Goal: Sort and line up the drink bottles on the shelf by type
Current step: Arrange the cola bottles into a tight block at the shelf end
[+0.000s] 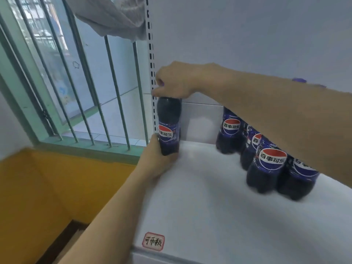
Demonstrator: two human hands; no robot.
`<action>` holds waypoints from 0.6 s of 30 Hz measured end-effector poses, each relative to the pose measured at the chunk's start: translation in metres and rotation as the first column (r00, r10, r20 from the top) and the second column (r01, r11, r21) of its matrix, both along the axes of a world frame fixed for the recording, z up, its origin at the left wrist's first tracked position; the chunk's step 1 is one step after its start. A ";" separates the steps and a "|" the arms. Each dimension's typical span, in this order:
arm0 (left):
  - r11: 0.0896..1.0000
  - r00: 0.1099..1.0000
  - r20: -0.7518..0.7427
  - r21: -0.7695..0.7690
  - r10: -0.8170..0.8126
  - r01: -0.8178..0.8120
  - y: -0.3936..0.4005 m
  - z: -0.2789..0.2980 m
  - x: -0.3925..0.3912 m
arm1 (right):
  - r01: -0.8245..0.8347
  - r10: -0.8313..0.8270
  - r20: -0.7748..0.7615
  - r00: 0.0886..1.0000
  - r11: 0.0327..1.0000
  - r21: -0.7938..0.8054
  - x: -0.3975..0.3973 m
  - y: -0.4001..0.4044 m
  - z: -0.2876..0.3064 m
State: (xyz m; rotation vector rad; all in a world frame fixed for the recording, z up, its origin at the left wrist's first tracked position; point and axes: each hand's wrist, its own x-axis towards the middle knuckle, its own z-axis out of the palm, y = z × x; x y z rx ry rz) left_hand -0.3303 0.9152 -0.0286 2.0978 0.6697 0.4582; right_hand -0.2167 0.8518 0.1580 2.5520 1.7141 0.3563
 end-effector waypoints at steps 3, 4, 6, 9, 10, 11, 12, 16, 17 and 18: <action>0.996 0.998 0.015 0.070 -0.056 0.055 -0.001 -0.004 0.005 | -0.031 0.034 -0.024 0.999 0.993 0.112 0.007 -0.018 0.003; 0.993 0.996 0.027 0.084 -0.085 0.083 -0.006 -0.001 0.008 | -0.031 0.035 -0.033 0.999 0.990 0.134 0.009 -0.028 0.008; 0.984 0.987 0.049 0.098 -0.152 0.147 -0.023 0.007 0.014 | -0.017 0.018 -0.001 1.000 0.987 0.159 0.012 -0.049 0.017; 0.968 0.969 0.056 0.092 -0.239 0.233 -0.053 0.011 0.032 | 0.055 -0.060 0.025 0.998 0.985 0.162 0.024 -0.080 0.025; 0.964 0.964 0.056 0.080 -0.260 0.255 -0.062 0.011 0.038 | 0.086 -0.088 0.013 0.996 0.985 0.151 0.028 -0.090 0.026; 0.960 0.960 0.059 0.073 -0.275 0.271 -0.071 0.010 0.044 | 0.112 -0.114 0.007 0.993 0.984 0.138 0.031 -0.098 0.026; 0.958 0.957 0.064 0.067 -0.283 0.279 -0.078 0.009 0.049 | 0.131 -0.134 0.017 0.991 0.984 0.123 0.035 -0.105 0.025; 0.960 0.954 0.107 0.033 -0.281 0.280 -0.099 0.000 0.069 | 0.159 -0.164 0.074 0.984 0.984 0.075 0.045 -0.129 0.022; 0.959 0.953 0.115 0.028 -0.282 0.281 -0.102 -0.002 0.072 | 0.168 -0.172 0.073 0.982 0.984 0.066 0.047 -0.133 0.021; 0.958 0.951 0.117 0.022 -0.286 0.286 -0.105 -0.004 0.075 | 0.181 -0.184 0.070 0.980 0.982 0.057 0.050 -0.136 0.020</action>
